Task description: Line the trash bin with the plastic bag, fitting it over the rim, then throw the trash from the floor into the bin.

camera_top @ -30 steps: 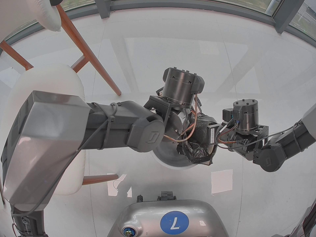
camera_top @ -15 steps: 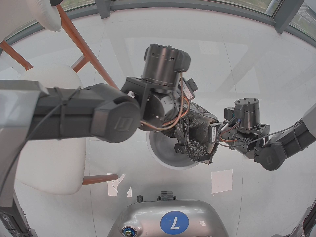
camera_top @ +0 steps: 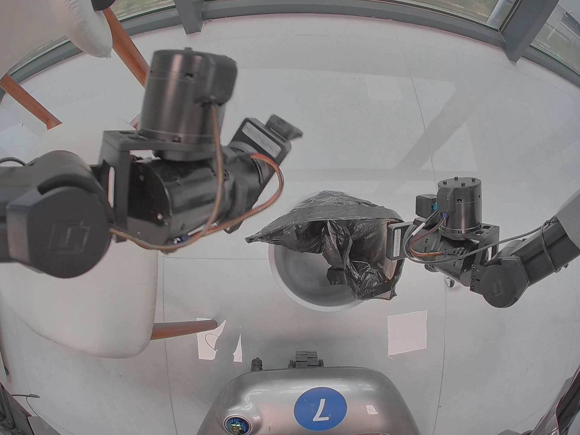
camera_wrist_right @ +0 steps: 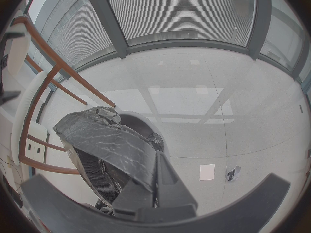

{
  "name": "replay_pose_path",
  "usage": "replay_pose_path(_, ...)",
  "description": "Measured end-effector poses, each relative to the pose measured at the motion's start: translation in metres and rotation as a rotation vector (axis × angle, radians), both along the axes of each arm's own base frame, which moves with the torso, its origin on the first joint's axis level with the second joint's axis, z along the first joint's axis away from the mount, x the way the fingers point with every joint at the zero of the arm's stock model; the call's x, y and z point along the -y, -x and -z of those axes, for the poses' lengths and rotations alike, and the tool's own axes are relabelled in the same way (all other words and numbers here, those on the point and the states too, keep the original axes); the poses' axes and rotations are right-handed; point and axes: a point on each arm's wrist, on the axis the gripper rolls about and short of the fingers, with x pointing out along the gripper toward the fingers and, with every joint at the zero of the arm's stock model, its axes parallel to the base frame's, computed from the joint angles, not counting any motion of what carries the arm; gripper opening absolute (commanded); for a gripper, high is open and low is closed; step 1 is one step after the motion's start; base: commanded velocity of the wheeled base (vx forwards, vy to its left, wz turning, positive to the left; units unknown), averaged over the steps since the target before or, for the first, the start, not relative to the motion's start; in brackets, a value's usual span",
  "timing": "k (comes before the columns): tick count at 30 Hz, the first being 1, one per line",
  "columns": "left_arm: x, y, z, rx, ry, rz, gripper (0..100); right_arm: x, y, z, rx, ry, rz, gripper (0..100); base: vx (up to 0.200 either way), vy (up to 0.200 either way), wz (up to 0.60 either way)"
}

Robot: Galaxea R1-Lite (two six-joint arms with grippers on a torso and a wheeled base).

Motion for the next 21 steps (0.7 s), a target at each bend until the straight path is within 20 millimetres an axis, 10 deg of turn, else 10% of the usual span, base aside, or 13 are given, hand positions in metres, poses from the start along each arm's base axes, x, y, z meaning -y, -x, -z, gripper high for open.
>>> replay_pose_path(10,-0.022,0.003,-0.039,0.186,0.414,-0.020,100,-0.002,0.001,0.000,-0.003,-0.024,0.002,0,0.000,0.000,0.00)
replay_pose_path(21,-0.023,0.012,-0.017,0.260,0.088,0.132,100,-0.002,0.000,-0.004,0.013,-0.020,0.034,0,0.000,0.000,0.00)
